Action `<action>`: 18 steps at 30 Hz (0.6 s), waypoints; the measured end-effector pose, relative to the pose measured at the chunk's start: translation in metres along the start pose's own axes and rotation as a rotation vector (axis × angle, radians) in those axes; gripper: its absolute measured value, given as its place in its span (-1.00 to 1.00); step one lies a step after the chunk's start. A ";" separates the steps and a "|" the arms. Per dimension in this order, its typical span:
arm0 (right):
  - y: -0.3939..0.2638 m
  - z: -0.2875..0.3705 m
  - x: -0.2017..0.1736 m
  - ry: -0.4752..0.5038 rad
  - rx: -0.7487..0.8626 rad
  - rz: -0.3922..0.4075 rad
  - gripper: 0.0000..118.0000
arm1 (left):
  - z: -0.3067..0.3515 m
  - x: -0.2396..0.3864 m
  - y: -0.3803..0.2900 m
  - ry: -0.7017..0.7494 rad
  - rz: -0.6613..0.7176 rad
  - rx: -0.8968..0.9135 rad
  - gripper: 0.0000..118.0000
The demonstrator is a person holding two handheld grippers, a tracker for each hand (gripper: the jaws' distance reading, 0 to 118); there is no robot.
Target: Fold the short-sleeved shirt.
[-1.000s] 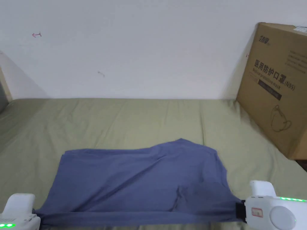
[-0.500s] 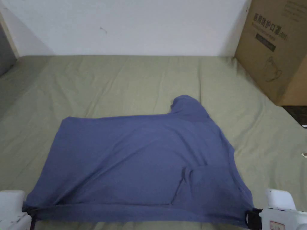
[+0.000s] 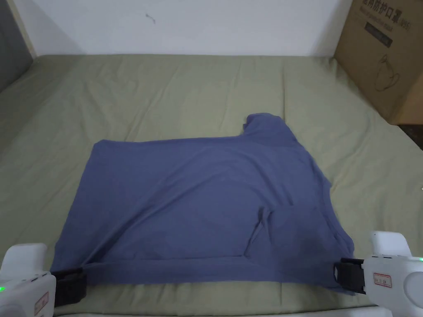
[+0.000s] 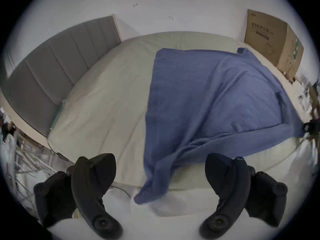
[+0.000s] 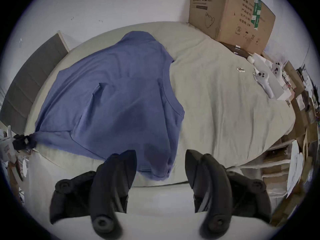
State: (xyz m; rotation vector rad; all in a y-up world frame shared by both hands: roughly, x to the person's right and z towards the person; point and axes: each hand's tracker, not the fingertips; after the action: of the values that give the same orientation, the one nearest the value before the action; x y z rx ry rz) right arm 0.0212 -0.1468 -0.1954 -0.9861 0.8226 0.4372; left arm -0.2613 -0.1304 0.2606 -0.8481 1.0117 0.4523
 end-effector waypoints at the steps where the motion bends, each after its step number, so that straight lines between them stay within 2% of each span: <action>1: 0.001 0.003 0.000 0.001 0.006 0.003 0.05 | 0.003 -0.001 -0.001 0.006 0.000 -0.006 0.80; 4: 0.003 0.016 -0.005 0.018 0.048 0.011 0.04 | 0.020 -0.002 -0.003 0.014 0.024 0.025 0.76; 5: 0.005 0.020 -0.008 0.030 0.066 0.019 0.01 | 0.026 -0.002 -0.004 -0.010 0.052 0.044 0.66; 6: 0.006 0.025 -0.012 0.049 0.094 0.030 -0.23 | 0.032 -0.002 -0.006 -0.039 0.081 0.057 0.29; 8: 0.006 0.035 -0.020 0.092 0.154 -0.016 -0.85 | 0.038 0.001 -0.012 -0.051 0.093 0.057 -0.69; 9: 0.007 0.037 -0.022 0.126 0.161 -0.056 -0.88 | 0.037 0.004 -0.016 -0.050 0.086 0.051 -1.00; 11: 0.007 0.036 -0.028 0.197 0.144 -0.067 -0.97 | 0.036 0.007 -0.024 -0.055 0.073 0.042 -1.00; 12: 0.004 0.034 -0.032 0.171 0.154 -0.066 -0.99 | 0.034 0.007 -0.026 -0.074 0.072 0.012 -1.00; 15: 0.002 0.027 -0.045 0.113 0.128 0.005 -1.00 | 0.030 0.007 -0.033 -0.047 0.074 0.006 -1.00; 18: 0.000 0.024 -0.043 0.150 0.092 -0.021 -1.00 | 0.027 0.002 -0.033 -0.003 0.038 -0.007 -0.95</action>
State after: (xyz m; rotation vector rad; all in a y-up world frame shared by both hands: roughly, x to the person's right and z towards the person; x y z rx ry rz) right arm 0.0047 -0.1247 -0.1550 -0.9494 0.9584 0.3073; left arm -0.2232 -0.1296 0.2792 -0.8355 1.0255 0.4900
